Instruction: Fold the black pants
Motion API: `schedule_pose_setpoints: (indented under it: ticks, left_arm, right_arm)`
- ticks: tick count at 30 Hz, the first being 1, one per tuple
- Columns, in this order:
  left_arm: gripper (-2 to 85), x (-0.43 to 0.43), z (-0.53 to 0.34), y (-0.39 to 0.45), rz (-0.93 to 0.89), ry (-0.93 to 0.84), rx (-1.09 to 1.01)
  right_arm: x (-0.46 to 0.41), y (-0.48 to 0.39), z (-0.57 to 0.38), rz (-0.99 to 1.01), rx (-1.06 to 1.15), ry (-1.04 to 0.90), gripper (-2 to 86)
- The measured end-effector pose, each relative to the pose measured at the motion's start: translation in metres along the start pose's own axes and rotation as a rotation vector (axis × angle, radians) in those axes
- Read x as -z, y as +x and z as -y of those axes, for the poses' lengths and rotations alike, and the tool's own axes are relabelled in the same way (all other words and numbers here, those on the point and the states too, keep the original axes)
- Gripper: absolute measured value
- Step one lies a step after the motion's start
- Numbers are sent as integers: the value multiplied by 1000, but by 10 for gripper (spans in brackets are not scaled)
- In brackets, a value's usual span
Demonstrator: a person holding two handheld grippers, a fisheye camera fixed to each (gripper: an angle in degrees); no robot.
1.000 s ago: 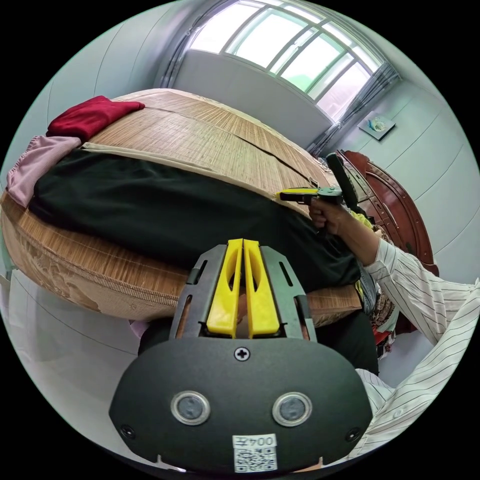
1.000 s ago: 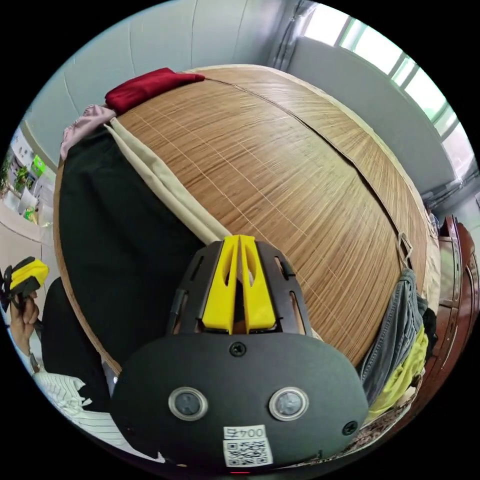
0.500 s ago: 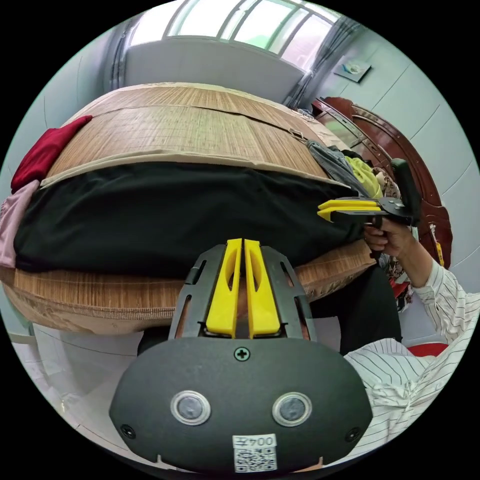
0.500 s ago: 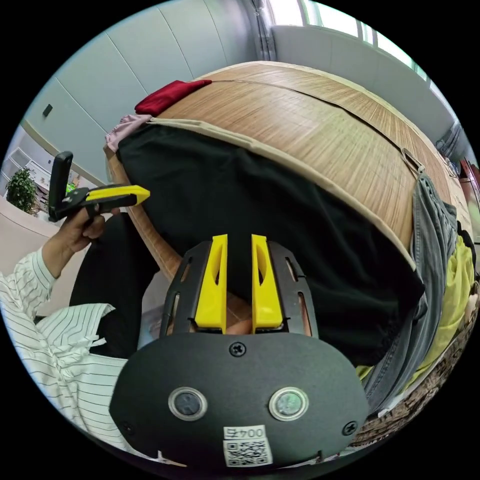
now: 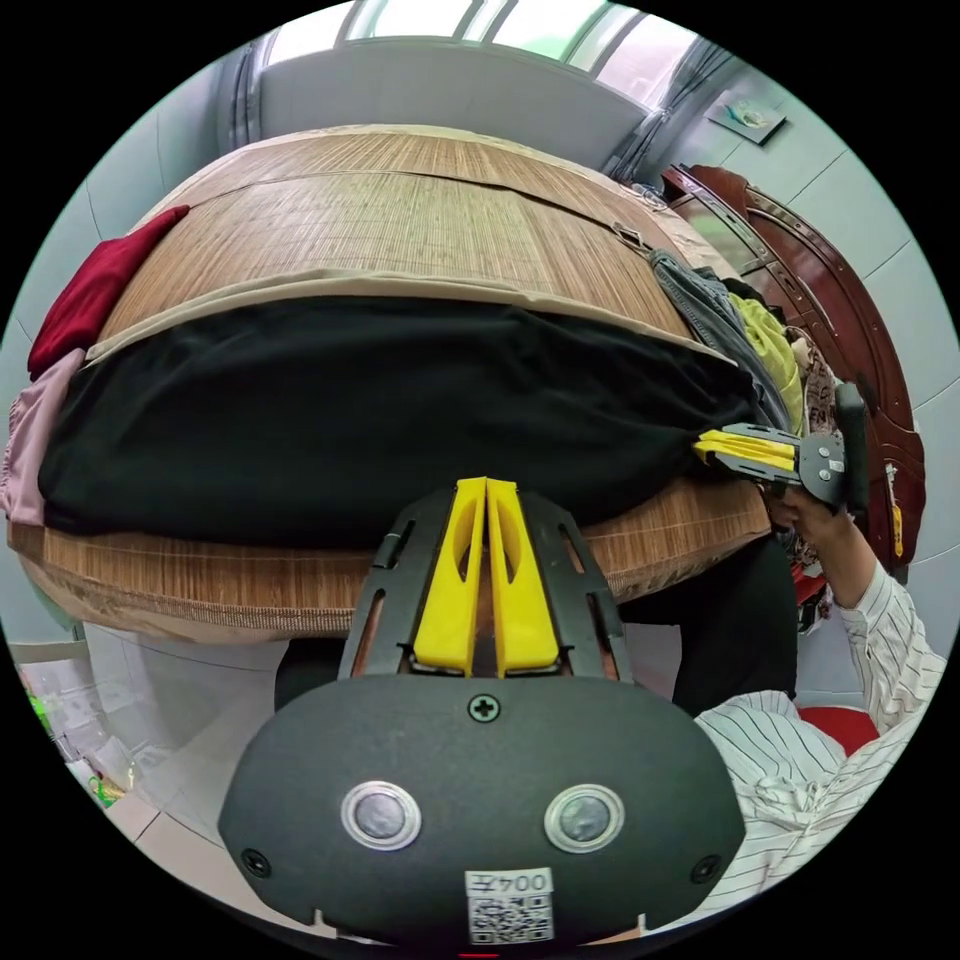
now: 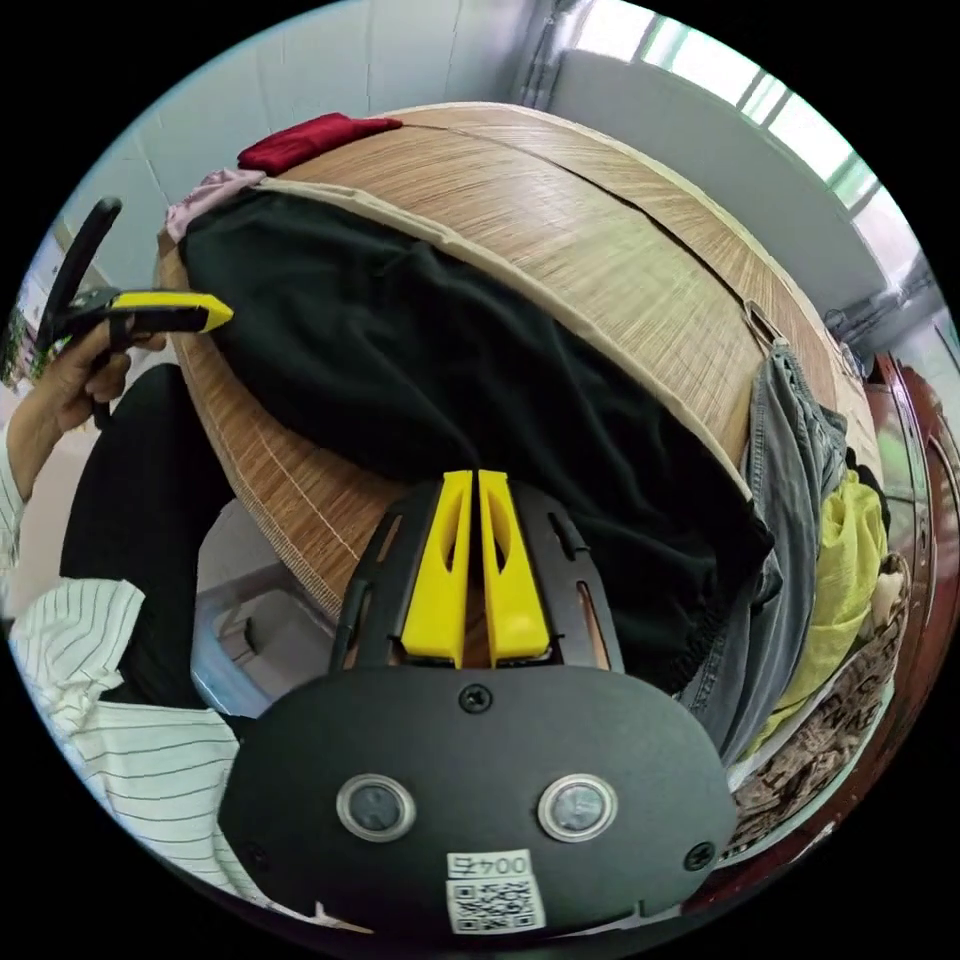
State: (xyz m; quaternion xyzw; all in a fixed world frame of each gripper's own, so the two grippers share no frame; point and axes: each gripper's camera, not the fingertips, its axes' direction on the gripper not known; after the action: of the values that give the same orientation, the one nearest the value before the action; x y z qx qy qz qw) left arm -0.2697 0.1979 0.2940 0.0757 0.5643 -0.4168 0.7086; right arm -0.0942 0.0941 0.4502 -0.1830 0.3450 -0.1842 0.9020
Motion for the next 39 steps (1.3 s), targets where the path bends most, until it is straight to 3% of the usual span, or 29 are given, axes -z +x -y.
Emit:
schedule_pose_setpoints:
  ticks: [3, 9, 14, 17, 21, 24, 26, 29, 32, 39]
  left_arm:
    - [1, -3, -5, -4, 4, -12, 12]
    - [1, -1, -18, -8, -14, 12, 18]
    - [1, -1, -32, -3, -55, 20, 26]
    - [2, 0, -41, 0, -92, 36, 42]
    - [4, 4, -53, 3, -132, 57, 46]
    - [7, 7, -62, 9, -162, 91, 12]
    - [12, 8, -66, 16, -154, 120, -36]
    - [29, 5, -71, 30, -101, 166, -119]
    - [56, -2, -70, 45, -83, 183, -194]
    - [84, -17, -50, 75, -21, 192, -305]
  right_arm:
    - [-14, 5, -2, 84, -2, -143, 44]
    - [19, -20, -14, 103, 93, 122, 66]
    - [-7, -98, 1, 8, 447, 134, 90]
    - [-25, -123, 18, -57, 541, 117, 96]
    - [-48, -121, 40, -162, 553, 29, 27]
    - [-44, -85, 68, 12, 422, -32, 11]
    - [-44, -45, 90, 259, 287, -115, 9]
    - [-50, 3, 106, 472, 128, -157, 9]
    - [-57, 40, 111, 600, 27, -168, 10]
    - [-67, 87, 105, 685, -36, -128, 9]
